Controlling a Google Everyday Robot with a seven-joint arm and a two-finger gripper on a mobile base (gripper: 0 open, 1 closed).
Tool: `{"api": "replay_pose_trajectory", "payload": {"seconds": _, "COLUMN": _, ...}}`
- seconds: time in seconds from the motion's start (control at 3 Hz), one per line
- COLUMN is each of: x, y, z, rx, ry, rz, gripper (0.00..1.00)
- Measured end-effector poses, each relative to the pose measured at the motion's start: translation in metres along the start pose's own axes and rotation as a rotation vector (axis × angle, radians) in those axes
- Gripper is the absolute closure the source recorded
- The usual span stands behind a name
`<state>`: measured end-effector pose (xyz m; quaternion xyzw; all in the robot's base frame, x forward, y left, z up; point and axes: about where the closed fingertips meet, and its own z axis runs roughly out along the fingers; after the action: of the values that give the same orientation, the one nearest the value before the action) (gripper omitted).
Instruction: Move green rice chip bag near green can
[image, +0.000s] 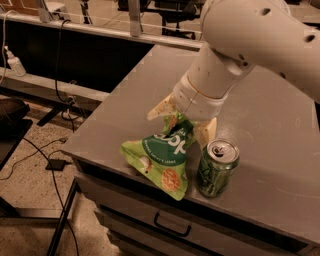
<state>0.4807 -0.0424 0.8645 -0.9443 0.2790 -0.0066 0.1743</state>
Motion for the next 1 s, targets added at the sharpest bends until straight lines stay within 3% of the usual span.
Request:
{"api": "replay_pose_trajectory", "payload": {"seconds": 0.67, "x": 0.050, "y": -0.023, "z": -0.018, "rx": 0.080, "ry": 0.086, "rz": -0.045, "gripper": 0.00}}
{"api": "replay_pose_trajectory", "payload": {"seconds": 1.0, "x": 0.066, "y": -0.020, "z": -0.046, "rx": 0.109, "ry": 0.142, "rz": -0.017, "gripper": 0.00}}
